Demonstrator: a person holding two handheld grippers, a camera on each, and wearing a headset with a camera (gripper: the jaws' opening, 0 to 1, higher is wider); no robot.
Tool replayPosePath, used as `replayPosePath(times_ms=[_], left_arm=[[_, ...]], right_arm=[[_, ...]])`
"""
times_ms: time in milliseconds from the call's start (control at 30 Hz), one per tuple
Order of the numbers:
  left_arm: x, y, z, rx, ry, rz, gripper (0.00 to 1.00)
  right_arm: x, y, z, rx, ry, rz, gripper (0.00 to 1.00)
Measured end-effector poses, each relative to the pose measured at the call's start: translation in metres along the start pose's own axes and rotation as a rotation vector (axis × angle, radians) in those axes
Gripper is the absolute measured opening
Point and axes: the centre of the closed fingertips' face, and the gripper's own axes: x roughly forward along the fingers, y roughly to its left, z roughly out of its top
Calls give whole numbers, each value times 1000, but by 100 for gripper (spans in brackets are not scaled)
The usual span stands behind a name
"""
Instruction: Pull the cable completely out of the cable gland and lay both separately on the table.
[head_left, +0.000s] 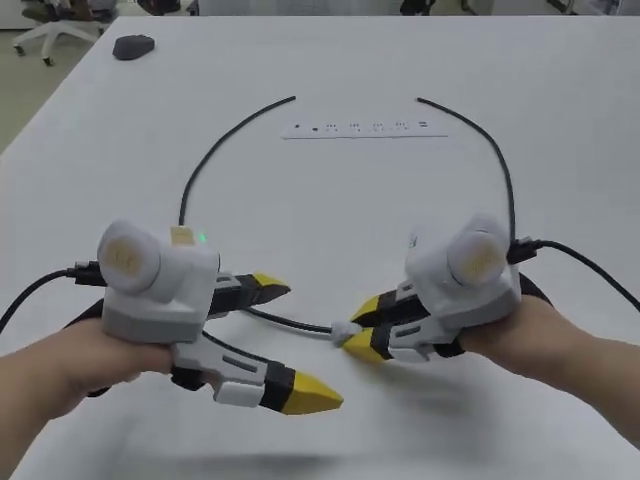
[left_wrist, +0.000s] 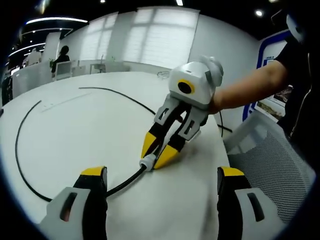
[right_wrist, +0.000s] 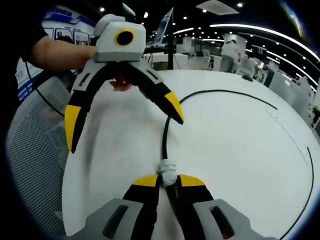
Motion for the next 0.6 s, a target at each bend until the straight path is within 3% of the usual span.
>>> replayPosePath(times_ms=[200, 267, 433, 533, 600], left_arm=[[2, -8, -2, -29, 1, -5, 88], [1, -11, -2, -32, -1, -6, 87], [1, -23, 7, -22, -41, -30, 86], [5, -43, 13, -37, -45, -102, 71], [6, -58, 15, -100, -39, -165, 51]], right_arm=[[-3, 9, -2, 2, 13, 0, 8], [-8, 21, -5, 6, 30, 38, 8], [-31, 46, 5, 10, -3, 110, 8], [-49, 59, 16, 3, -27, 141, 8], [-57, 66, 20, -1, -39, 156, 8]])
